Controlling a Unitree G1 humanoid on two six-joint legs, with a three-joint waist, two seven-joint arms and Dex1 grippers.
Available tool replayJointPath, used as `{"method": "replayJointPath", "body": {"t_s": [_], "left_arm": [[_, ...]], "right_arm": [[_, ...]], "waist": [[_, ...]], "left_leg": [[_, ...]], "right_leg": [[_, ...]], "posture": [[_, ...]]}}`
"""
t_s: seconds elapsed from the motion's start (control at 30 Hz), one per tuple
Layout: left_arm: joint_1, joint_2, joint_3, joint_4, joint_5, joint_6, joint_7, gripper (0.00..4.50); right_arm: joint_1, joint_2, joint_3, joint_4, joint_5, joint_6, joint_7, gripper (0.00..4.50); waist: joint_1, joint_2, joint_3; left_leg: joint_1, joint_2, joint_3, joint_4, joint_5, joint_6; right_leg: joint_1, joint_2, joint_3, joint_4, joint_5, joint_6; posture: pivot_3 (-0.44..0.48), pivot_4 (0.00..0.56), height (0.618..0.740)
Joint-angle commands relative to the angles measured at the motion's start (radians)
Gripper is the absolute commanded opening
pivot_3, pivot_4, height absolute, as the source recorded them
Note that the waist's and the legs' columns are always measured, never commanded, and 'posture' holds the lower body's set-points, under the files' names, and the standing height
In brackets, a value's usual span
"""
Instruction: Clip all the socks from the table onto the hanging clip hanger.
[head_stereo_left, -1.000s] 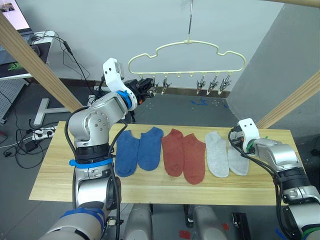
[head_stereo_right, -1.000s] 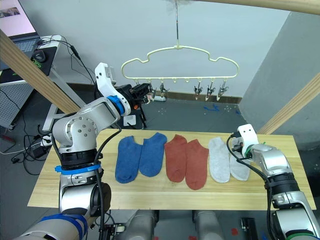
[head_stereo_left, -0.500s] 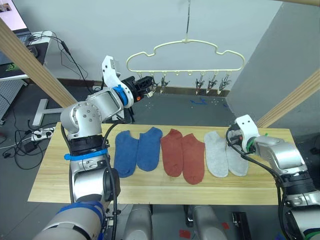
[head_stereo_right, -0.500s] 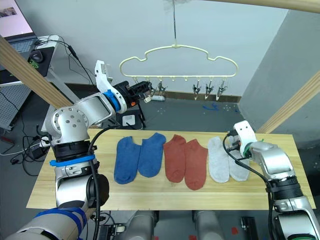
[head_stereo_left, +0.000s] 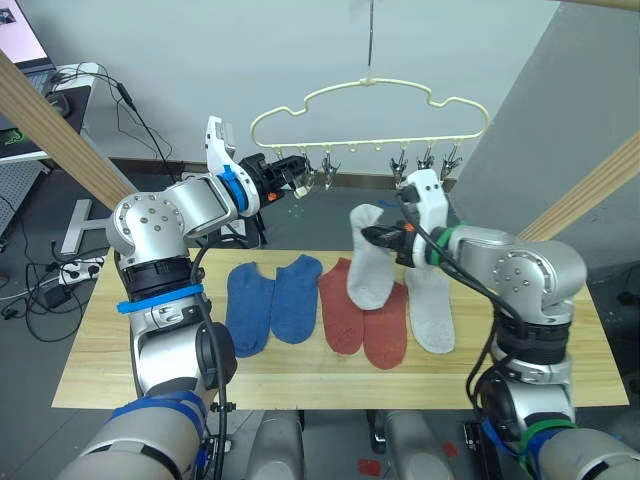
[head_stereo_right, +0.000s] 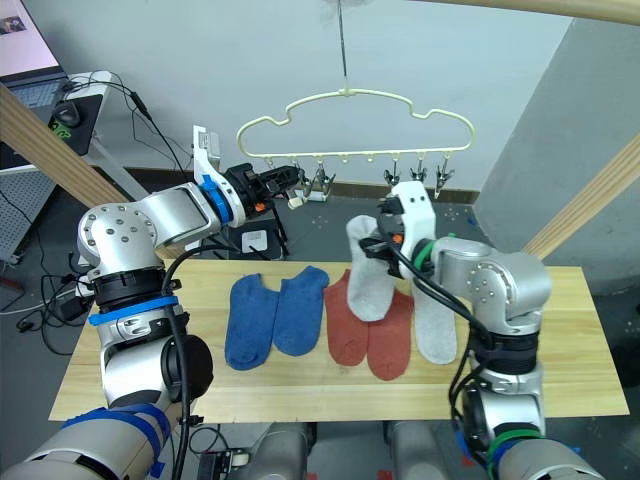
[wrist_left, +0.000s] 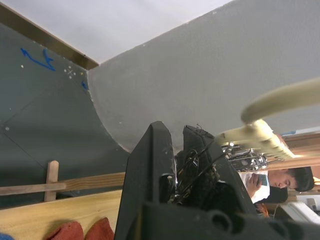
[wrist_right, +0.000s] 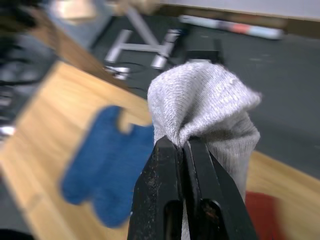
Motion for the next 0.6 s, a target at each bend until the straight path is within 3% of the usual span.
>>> {"method": "replayJointPath", "body": {"t_s": [0.03, 0.23, 0.6], "left_arm": [[-0.017, 0.009, 0.038, 0.002, -0.029, 0.015, 0.018, 0.31], [-0.019, 0.004, 0.048, 0.006, -0.05, 0.025, 0.039, 0.31], [-0.023, 0.003, 0.047, 0.005, -0.064, 0.016, 0.055, 0.31]], "right_arm": [[-0.051, 0.088, -0.055, 0.009, 0.041, -0.012, -0.028, 0.03], [-0.12, 0.227, -0.104, 0.063, 0.072, -0.008, -0.075, 0.03], [-0.107, 0.272, -0.075, 0.082, 0.099, 0.003, -0.096, 0.03]], "waist": [[0.0, 0.0, 0.0], [0.0, 0.0, 0.0], [0.0, 0.0, 0.0]], "left_leg": [[0.0, 0.0, 0.0, 0.0, 0.0, 0.0], [0.0, 0.0, 0.0, -0.001, 0.0, 0.0], [0.0, 0.001, 0.001, -0.003, 0.0, 0.0]], "right_leg": [[0.0, 0.0, 0.0, 0.0, 0.0, 0.0], [-0.001, 0.0, 0.0, 0.001, 0.0, 0.0], [-0.002, 0.0, 0.0, 0.001, 0.0, 0.0]], "posture": [[0.056, 0.311, 0.74], [0.064, 0.312, 0.74], [0.079, 0.311, 0.74]]}}
